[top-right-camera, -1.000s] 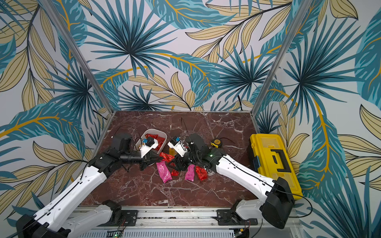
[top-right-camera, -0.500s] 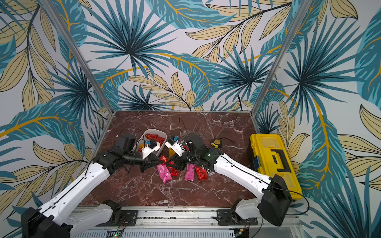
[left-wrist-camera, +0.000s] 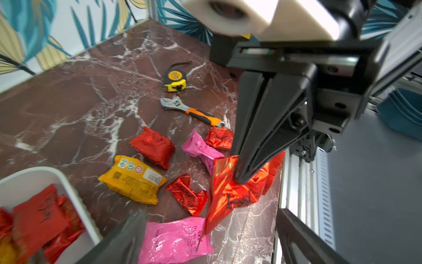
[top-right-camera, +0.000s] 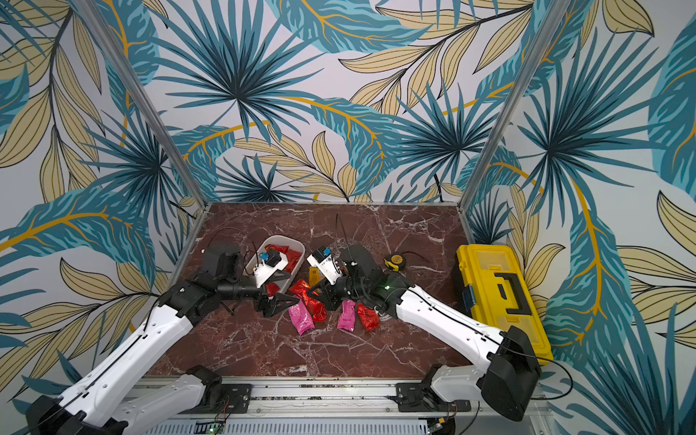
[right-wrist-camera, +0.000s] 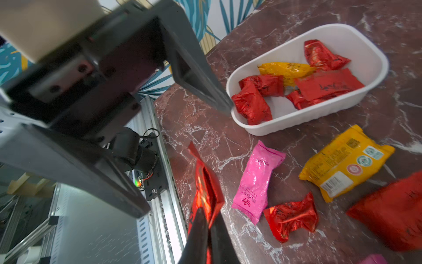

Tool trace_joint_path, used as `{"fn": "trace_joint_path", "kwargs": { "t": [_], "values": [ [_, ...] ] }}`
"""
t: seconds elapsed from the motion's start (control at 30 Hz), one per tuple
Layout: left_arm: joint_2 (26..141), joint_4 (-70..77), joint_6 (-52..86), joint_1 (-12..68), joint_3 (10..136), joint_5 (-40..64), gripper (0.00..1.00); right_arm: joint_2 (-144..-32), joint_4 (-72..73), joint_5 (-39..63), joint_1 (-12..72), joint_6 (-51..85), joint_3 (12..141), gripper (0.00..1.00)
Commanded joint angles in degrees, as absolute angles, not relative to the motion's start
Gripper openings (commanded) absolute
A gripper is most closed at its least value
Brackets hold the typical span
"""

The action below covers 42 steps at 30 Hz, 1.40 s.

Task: Take the tea bags out of the storage box
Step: Place the tea bag at the center of the board.

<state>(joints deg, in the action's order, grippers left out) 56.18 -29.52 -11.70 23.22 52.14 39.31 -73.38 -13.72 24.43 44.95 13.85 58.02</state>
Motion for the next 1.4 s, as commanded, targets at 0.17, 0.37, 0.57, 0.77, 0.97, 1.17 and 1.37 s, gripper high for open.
{"fn": "trace_joint_path", "kwargs": {
  "t": [0.17,0.37,0.57,0.77,0.97,1.17,1.37],
  "values": [
    [52.12,-6.16,24.38,23.18,42.97,11.8,0.99,-68.26,-6.6,5.64,45.64,43.41,44.54,0.07],
    [53.04,-12.39,39.99,21.88,40.83,0.02,0.95,-71.2,-2.25,1.23,52.49,54.5,38.62,0.07],
    [53.27,-19.76,45.48,18.45,40.72,-0.88,0.91,-77.92,-4.0,-0.49,58.53,55.69,39.42,0.07],
    [53.28,-22.4,47.38,16.52,39.81,-1.47,0.86,-83.93,-3.69,0.44,60.47,57.4,40.19,0.09],
    [54.51,-25.11,48.04,16.1,40.38,-3.78,0.84,-83.38,-7.13,-2.5,60.47,57.76,40.75,0.25],
    [58.3,-26.3,47.6,15.99,42.28,-3.69,0.83,-76.5,-10.67,-8.38,60.47,57.64,40.58,0.45],
    [65.17,-21.91,53.05,16.02,44.07,4.29,0.8,-69.52,-14.58,-17.03,60.38,50.78,43.3,0.48]
  ]
}}
